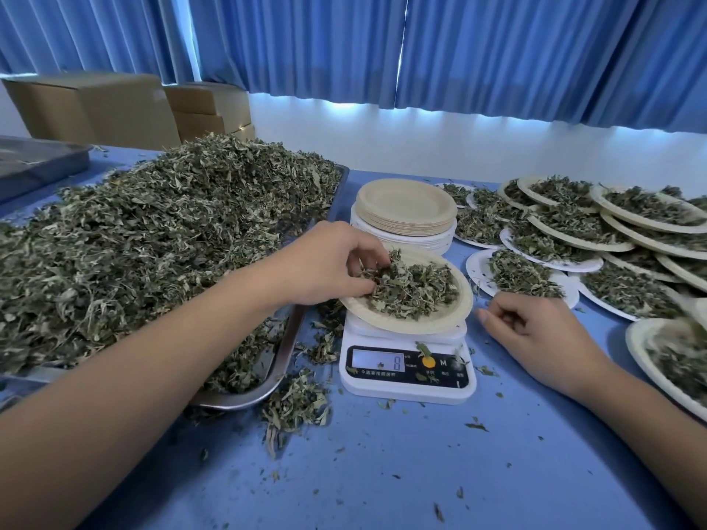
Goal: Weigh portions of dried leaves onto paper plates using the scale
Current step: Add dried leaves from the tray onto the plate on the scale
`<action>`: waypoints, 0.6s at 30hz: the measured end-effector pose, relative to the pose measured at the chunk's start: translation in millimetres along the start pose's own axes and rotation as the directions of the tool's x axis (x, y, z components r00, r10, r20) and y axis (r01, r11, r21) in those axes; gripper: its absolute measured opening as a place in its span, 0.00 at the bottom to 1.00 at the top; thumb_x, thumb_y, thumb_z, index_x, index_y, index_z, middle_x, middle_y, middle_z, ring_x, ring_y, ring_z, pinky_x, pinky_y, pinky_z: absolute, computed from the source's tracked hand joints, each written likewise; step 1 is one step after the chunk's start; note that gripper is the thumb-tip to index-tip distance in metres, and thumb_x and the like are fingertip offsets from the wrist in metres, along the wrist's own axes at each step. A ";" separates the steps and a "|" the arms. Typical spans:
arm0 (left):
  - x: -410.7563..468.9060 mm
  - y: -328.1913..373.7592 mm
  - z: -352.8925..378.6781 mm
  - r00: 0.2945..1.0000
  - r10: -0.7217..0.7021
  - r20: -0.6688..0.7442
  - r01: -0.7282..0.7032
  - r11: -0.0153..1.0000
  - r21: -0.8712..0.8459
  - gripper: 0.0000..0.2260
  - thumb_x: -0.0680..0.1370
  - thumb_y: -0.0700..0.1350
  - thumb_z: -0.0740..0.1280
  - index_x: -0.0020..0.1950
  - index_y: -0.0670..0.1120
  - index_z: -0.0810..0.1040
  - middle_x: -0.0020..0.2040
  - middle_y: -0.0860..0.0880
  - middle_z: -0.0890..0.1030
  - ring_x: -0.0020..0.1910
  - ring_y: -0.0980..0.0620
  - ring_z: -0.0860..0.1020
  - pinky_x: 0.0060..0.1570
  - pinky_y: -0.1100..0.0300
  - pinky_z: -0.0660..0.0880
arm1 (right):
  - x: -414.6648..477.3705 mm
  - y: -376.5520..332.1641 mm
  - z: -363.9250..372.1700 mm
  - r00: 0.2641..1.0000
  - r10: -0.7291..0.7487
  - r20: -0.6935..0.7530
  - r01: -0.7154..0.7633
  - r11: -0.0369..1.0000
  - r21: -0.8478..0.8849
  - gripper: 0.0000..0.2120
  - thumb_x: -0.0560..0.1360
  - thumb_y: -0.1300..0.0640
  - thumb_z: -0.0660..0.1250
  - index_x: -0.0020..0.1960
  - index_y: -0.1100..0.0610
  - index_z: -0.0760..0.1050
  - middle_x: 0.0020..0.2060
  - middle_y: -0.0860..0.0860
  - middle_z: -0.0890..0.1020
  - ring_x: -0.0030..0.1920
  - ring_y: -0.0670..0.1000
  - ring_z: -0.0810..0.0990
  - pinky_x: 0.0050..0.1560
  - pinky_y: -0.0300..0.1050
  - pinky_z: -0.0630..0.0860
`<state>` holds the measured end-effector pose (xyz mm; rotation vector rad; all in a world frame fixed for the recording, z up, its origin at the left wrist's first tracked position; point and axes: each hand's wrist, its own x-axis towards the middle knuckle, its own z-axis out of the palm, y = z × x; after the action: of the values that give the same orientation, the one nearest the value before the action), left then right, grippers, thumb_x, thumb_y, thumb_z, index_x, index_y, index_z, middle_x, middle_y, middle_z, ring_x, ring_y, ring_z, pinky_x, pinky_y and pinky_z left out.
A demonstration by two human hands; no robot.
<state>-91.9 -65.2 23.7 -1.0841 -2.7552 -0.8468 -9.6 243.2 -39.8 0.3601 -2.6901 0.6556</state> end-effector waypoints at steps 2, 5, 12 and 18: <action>1.0 0.0 1.0 1.000 -0.002 -0.001 0.002 1.000 -0.001 0.14 0.74 0.43 0.76 0.57 0.54 0.84 0.47 0.61 0.83 0.43 0.62 0.80 0.43 0.73 0.74 | 0.2 0.6 0.1 1.000 0.003 0.003 -0.003 1.000 0.004 0.19 0.80 0.51 0.67 0.33 0.55 0.68 0.24 0.46 0.69 0.27 0.48 0.67 0.30 0.40 0.63; 0.5 -1.0 0.3 0.999 -0.003 -0.034 0.002 1.000 -0.015 0.11 0.74 0.42 0.77 0.54 0.52 0.85 0.45 0.60 0.84 0.43 0.62 0.80 0.44 0.71 0.76 | 0.1 0.8 -0.1 1.000 0.005 0.006 -0.005 1.000 0.000 0.19 0.80 0.51 0.67 0.33 0.54 0.69 0.24 0.45 0.69 0.27 0.47 0.67 0.31 0.41 0.64; 0.8 2.6 -8.6 0.959 -0.072 -0.276 -0.017 0.951 -0.309 0.07 0.73 0.38 0.77 0.50 0.44 0.86 0.43 0.49 0.86 0.43 0.52 0.84 0.46 0.63 0.80 | -0.1 1.0 0.4 1.000 0.006 -0.005 -0.006 1.000 -0.005 0.18 0.80 0.51 0.67 0.33 0.54 0.69 0.24 0.43 0.71 0.27 0.47 0.69 0.31 0.41 0.65; -1.7 7.8 -15.2 0.928 -0.177 -0.328 -0.026 0.847 -0.531 0.08 0.72 0.36 0.77 0.51 0.41 0.85 0.44 0.45 0.87 0.42 0.52 0.85 0.50 0.59 0.82 | -0.4 0.5 0.1 1.000 0.017 -0.001 -0.017 1.000 0.001 0.19 0.80 0.51 0.67 0.33 0.54 0.68 0.23 0.44 0.69 0.27 0.47 0.66 0.31 0.42 0.63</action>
<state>-87.7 -69.3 39.8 -0.7547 -2.3118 -1.6978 -9.5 243.7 -40.2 0.3369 -2.6952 0.6617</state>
